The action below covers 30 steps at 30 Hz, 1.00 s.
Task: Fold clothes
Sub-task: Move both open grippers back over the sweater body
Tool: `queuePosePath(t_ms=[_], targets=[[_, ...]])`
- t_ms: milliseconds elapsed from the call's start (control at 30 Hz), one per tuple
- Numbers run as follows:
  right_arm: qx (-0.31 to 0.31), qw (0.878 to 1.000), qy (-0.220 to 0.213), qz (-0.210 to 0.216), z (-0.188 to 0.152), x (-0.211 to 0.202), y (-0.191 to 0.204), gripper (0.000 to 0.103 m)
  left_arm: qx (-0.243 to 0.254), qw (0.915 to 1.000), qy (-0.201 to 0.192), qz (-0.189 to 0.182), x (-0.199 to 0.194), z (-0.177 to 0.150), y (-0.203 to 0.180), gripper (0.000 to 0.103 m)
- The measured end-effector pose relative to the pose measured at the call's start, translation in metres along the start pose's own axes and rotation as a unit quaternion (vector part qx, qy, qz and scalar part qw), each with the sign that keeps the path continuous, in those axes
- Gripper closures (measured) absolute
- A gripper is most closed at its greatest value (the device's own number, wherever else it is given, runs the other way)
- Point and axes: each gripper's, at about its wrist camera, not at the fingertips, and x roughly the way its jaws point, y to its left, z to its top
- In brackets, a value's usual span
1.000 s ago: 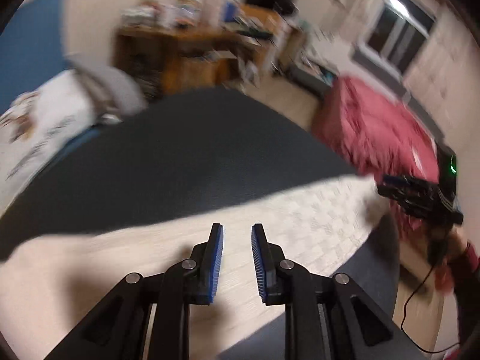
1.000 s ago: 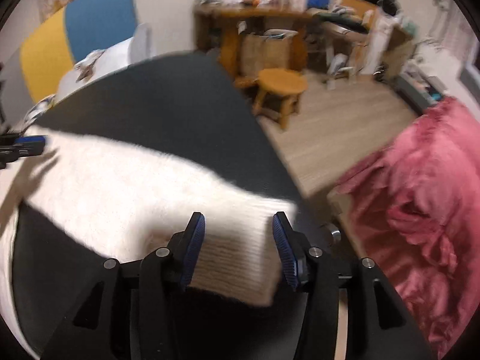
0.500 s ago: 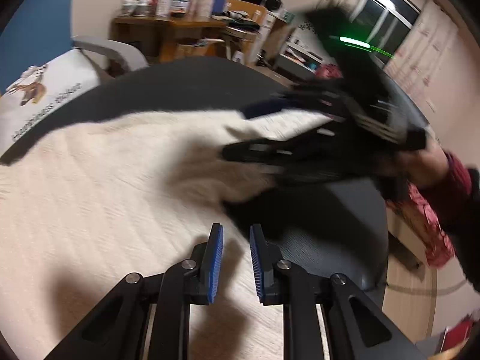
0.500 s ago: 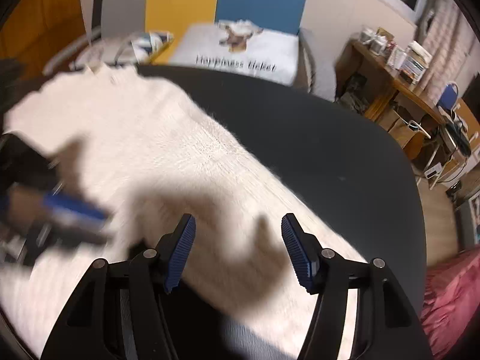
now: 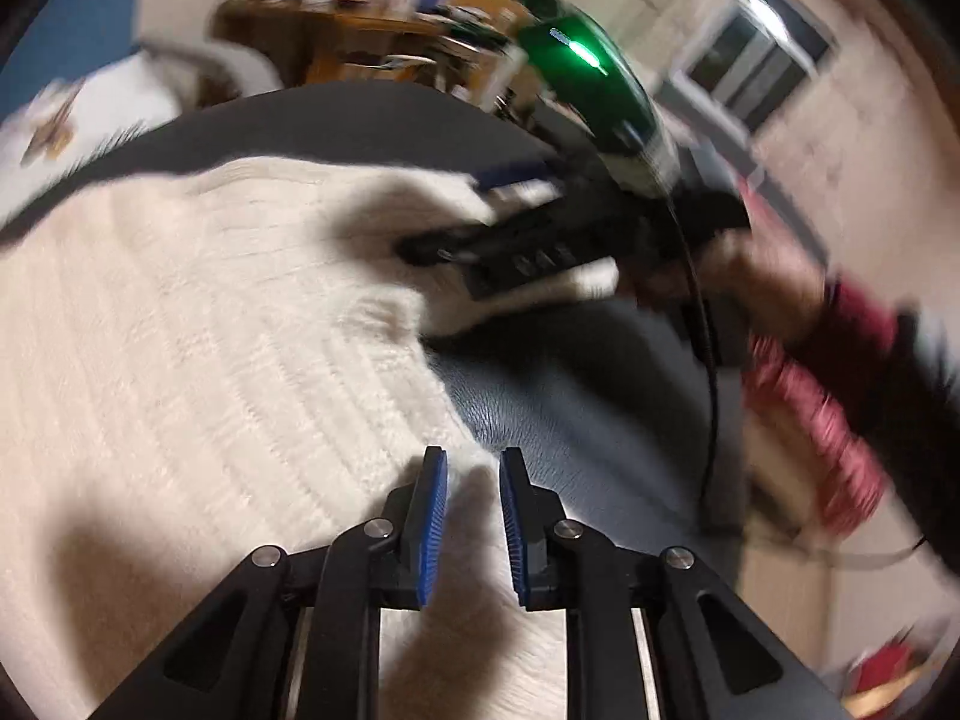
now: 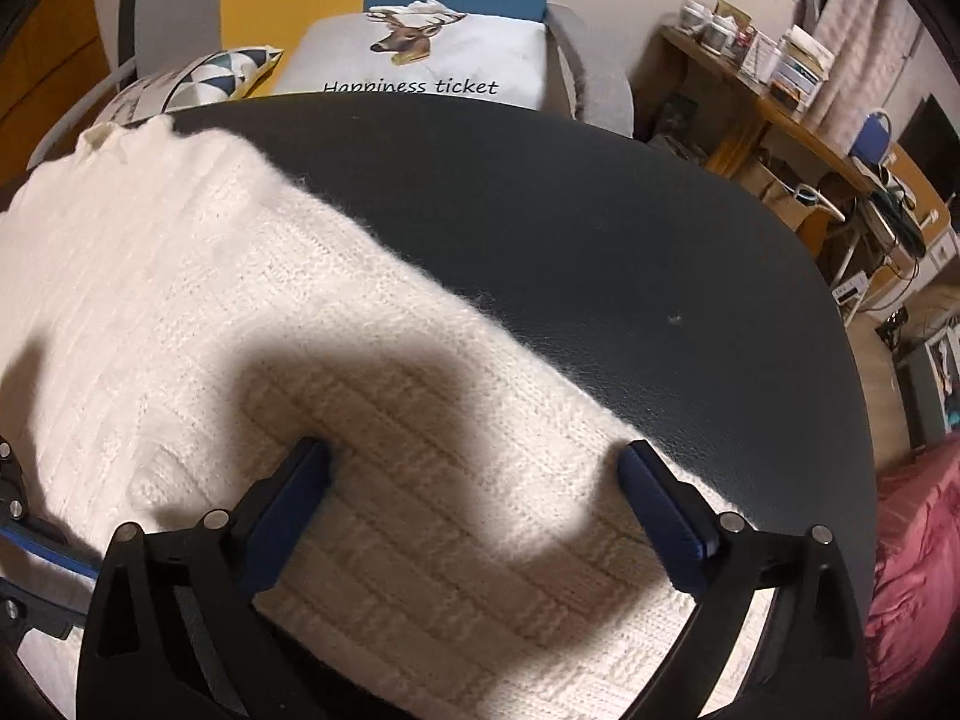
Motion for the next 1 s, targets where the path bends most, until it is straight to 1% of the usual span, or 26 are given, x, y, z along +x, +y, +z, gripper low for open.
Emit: queuePosePath(t_ms=[33,67,100,167,233,267,300,333,400,433,467,500,567,633,733,800,867,900,933,1000], targets=[[0.006,1.0,0.0,0.001,0.0,0.0,-0.002,0.009,-0.017,0.9997,-0.017,0.0,-0.012,-0.003,0.006,0.086],[0.007,1.0,-0.008,0.011,-0.001,-0.008,0.0,0.011,-0.024,0.9993,-0.026,0.006,-0.021,-0.006,0.01,0.086],[0.007,1.0,-0.019,0.024,-0.002,-0.018,0.002,0.012,-0.027,0.9987,-0.036,0.026,-0.033,-0.013,0.016,0.086],[0.002,0.998,-0.027,0.056,0.003,-0.027,0.017,0.012,-0.035,0.9969,-0.046,0.053,-0.048,-0.023,0.023,0.086],[-0.004,0.996,-0.033,0.088,0.009,-0.035,0.033,0.012,-0.051,0.9938,-0.053,0.084,-0.062,-0.034,0.035,0.086],[-0.007,0.994,-0.037,0.105,0.012,-0.039,0.04,0.012,-0.054,0.9916,-0.052,0.105,-0.067,-0.038,0.036,0.085],[-0.006,0.993,-0.032,0.11,0.018,-0.035,0.047,0.012,-0.054,0.9885,-0.05,0.132,-0.07,-0.045,0.037,0.085],[-0.004,0.993,-0.026,0.112,0.025,-0.029,0.054,0.012,-0.058,0.9867,-0.045,0.145,-0.071,-0.048,0.043,0.085],[-0.004,0.997,-0.005,0.079,0.031,-0.007,0.063,0.012,-0.066,0.9834,-0.034,0.165,-0.072,-0.054,0.058,0.086],[-0.005,0.998,0.005,0.06,0.033,0.004,0.068,0.011,-0.066,0.9831,-0.037,0.166,-0.075,-0.056,0.06,0.086],[-0.005,0.999,0.016,0.041,0.036,0.015,0.072,0.006,-0.066,0.9831,-0.042,0.165,-0.079,-0.059,0.06,0.086],[0.001,0.999,0.019,0.037,0.038,0.018,0.072,0.001,-0.069,0.9831,-0.047,0.163,-0.083,-0.062,0.058,0.086],[0.016,0.999,0.021,0.036,0.042,0.017,0.068,0.0,-0.076,0.9832,-0.058,0.156,-0.09,-0.069,0.051,0.085],[0.027,0.999,0.026,0.031,0.045,0.012,0.066,0.0,-0.088,0.9815,-0.078,0.151,-0.1,-0.074,0.049,0.085],[0.012,0.998,-0.003,0.063,0.046,-0.021,0.089,0.0,-0.096,0.9762,-0.096,0.169,-0.117,-0.083,0.052,0.085],[-0.008,0.993,-0.022,0.117,0.044,-0.046,0.117,0.0,-0.101,0.9726,-0.106,0.18,-0.131,-0.091,0.053,0.085],[-0.035,0.985,-0.031,0.169,0.035,-0.063,0.152,0.0,-0.108,0.9687,-0.114,0.192,-0.145,-0.097,0.056,0.085],[-0.044,0.982,-0.026,0.183,0.029,-0.066,0.164,0.0,-0.113,0.9675,-0.116,0.194,-0.15,-0.104,0.057,0.085],[-0.048,0.982,-0.014,0.184,0.023,-0.064,0.177,0.0,-0.118,0.9663,-0.118,0.196,-0.155,-0.111,0.058,0.085],[-0.044,0.989,0.011,0.141,0.007,-0.05,0.194,0.0,-0.134,0.9635,-0.119,0.199,-0.162,-0.124,0.059,0.085]])
